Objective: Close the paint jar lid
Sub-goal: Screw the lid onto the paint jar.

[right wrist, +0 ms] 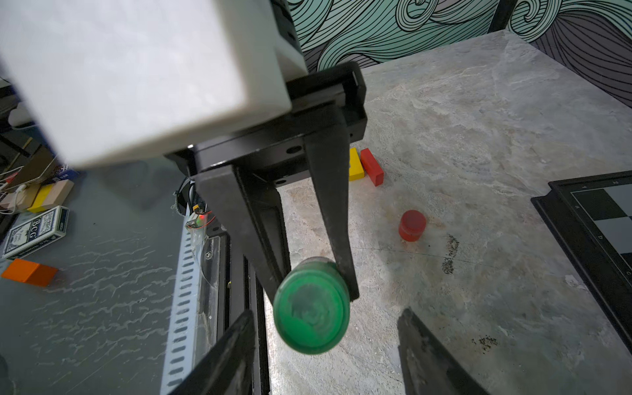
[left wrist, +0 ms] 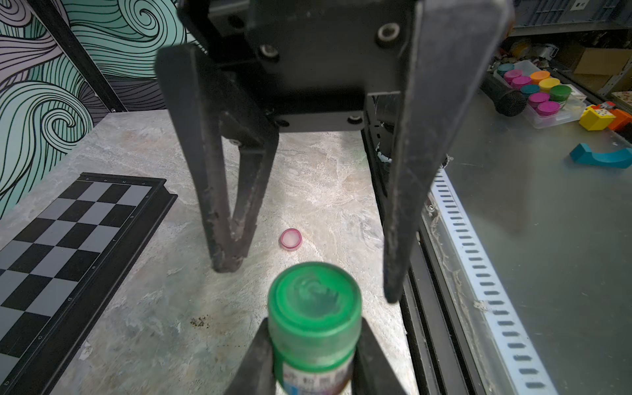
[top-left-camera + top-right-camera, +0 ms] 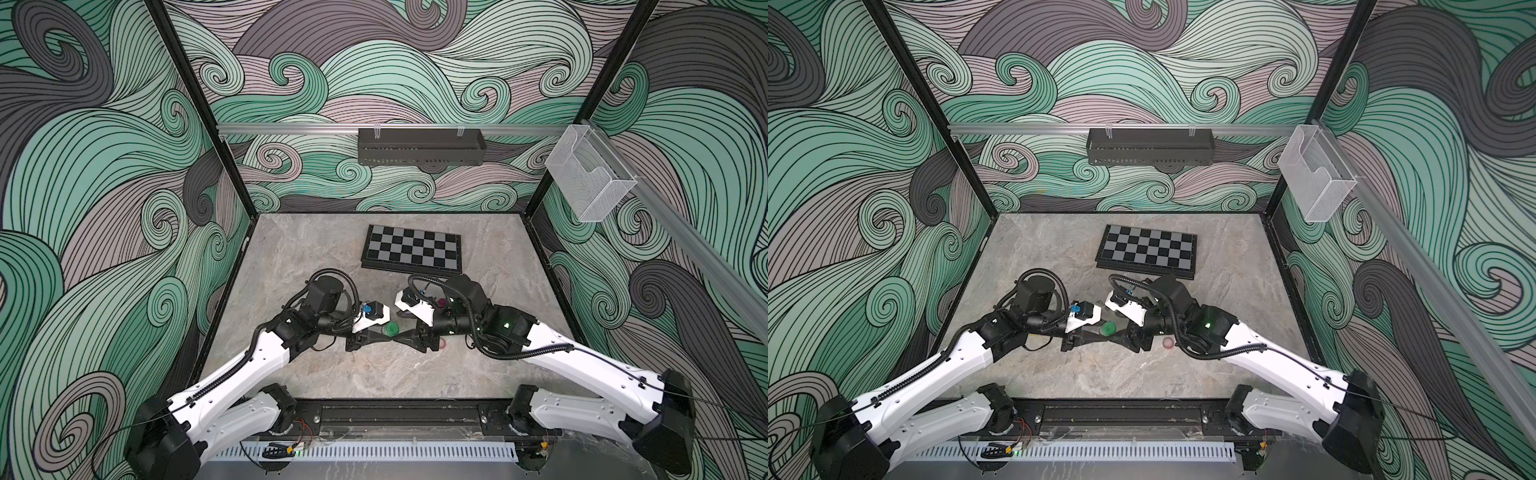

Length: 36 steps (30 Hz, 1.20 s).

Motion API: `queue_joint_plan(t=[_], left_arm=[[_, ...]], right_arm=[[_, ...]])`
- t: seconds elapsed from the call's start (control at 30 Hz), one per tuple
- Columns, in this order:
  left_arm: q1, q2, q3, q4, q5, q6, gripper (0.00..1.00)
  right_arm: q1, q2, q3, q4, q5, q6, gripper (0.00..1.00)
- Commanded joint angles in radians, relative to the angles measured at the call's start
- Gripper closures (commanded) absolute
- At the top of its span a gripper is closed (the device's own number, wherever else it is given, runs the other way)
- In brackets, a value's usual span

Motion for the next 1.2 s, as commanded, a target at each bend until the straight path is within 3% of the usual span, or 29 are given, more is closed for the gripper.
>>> queue_joint_plan(t=[0.0, 0.8, 1.03, 1.1, 1.17], left_arm=[[-0.004, -0.003, 0.040, -0.003, 0.025, 0.025, 0.95], [-0.003, -0.003, 0.039, 0.000, 0.015, 0.025, 0.94], [-0.004, -0.005, 0.037, 0.009, -0.020, 0.024, 0.94], [-0.004, -0.005, 0.035, 0.011, -0.043, 0.024, 0.94], [-0.004, -0.008, 0.035, 0.014, -0.062, 0.022, 0.94]], right_arm=[[-0.001, 0.030, 0.039, 0.037, -0.047, -0.021, 0.38], [0.024, 0.051, 0.042, 0.015, 0.009, -0.060, 0.58], [0.037, 0.065, 0.052, 0.042, 0.098, 0.097, 0.93], [0.047, 0.065, 0.047, 0.060, 0.136, 0.176, 1.00], [0.060, 0.065, 0.045, 0.070, 0.171, 0.249, 1.00]])
